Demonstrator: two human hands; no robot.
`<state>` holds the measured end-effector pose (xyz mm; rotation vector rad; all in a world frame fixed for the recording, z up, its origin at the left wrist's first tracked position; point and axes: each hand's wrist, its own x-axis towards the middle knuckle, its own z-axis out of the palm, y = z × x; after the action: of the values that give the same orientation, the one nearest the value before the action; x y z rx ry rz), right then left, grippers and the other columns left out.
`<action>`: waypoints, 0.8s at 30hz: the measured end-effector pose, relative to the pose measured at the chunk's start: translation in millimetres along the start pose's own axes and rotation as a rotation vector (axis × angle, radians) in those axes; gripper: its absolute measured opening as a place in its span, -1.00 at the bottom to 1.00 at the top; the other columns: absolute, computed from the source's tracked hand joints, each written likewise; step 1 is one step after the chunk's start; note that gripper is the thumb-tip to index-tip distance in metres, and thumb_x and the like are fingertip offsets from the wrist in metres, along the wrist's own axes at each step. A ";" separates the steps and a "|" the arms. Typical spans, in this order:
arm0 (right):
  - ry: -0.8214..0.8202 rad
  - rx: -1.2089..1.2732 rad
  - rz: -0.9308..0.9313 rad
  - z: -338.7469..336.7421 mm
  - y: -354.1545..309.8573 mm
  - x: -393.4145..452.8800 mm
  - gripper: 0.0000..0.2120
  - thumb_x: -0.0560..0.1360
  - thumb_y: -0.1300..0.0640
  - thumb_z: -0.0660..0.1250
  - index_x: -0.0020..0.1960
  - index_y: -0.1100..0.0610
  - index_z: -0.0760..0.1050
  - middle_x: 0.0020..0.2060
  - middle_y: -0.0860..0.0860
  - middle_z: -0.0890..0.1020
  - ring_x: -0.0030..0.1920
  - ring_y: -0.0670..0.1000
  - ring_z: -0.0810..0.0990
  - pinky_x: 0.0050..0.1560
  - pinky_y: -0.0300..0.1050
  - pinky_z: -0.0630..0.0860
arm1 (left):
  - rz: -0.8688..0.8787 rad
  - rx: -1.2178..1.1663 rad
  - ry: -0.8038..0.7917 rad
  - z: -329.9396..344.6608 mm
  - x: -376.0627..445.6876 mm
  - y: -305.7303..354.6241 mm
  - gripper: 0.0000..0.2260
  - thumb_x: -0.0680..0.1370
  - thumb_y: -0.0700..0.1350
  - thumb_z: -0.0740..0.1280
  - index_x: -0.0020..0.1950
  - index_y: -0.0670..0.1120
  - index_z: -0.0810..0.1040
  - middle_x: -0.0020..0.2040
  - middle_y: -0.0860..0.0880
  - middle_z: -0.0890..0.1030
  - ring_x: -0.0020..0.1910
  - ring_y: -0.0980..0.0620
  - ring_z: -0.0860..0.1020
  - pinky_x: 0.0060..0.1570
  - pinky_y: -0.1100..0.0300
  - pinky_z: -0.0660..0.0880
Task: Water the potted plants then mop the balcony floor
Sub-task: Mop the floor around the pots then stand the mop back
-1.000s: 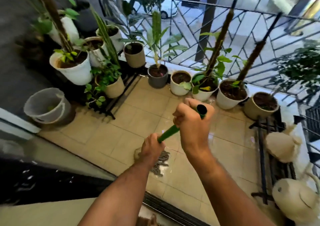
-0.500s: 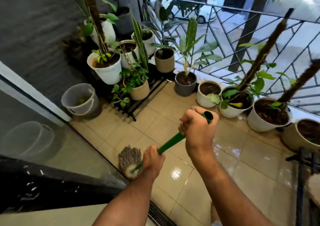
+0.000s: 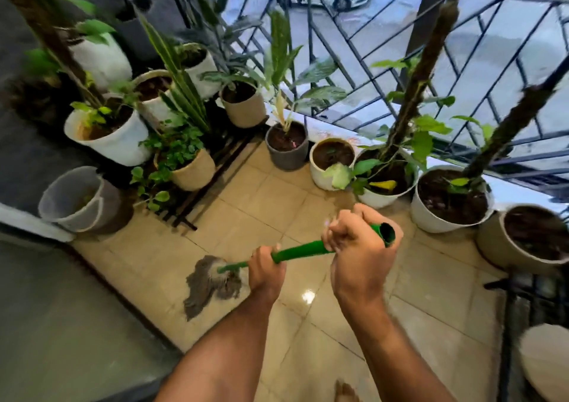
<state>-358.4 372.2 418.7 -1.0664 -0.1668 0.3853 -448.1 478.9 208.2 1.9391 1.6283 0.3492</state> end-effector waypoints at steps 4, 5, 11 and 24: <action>0.048 -0.021 -0.087 -39.4 -5.1 38.9 -0.65 0.29 0.47 0.19 -0.52 0.11 0.25 -0.57 0.08 0.22 -0.50 0.06 0.23 -0.45 0.03 0.19 | 0.041 -0.008 -0.092 42.8 19.1 54.3 -0.70 0.64 0.04 0.32 0.06 -0.19 0.64 0.03 -0.24 0.66 0.07 -0.28 0.60 0.01 -0.02 0.51; 0.062 -0.029 -0.110 -47.0 -8.0 46.0 -0.66 0.29 0.47 0.19 -0.52 0.13 0.24 -0.56 0.11 0.22 -0.50 0.08 0.22 -0.45 0.06 0.18 | 0.054 0.001 -0.138 52.0 22.3 67.5 -0.68 0.66 0.06 0.29 0.05 -0.18 0.64 0.03 -0.23 0.66 0.08 -0.27 0.60 0.00 -0.01 0.51; 0.137 -0.066 -0.257 -85.4 -31.3 73.3 -0.64 0.30 0.44 0.22 -0.50 0.05 0.31 -0.55 0.03 0.26 -0.48 0.12 0.22 -0.41 0.08 0.20 | 0.212 -0.011 -0.349 91.1 22.9 143.9 -0.64 0.67 0.08 0.23 -0.08 -0.15 0.63 -0.14 -0.13 0.60 -0.01 -0.21 0.61 -0.15 0.11 0.41; 0.096 0.001 -0.323 -91.2 -24.4 36.7 -0.73 0.27 0.35 0.25 -0.46 0.05 0.31 -0.53 -0.02 0.31 -0.49 0.08 0.26 -0.33 -0.03 0.28 | 0.395 0.273 -0.530 73.7 17.4 136.4 -0.69 0.69 0.11 0.20 0.09 -0.08 0.62 -0.25 0.08 0.47 -0.28 0.06 0.50 -0.32 0.22 0.43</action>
<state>-290.1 301.3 394.5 -1.0342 -0.2490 0.0433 -293.8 464.3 225.4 2.3045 0.9883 -0.2425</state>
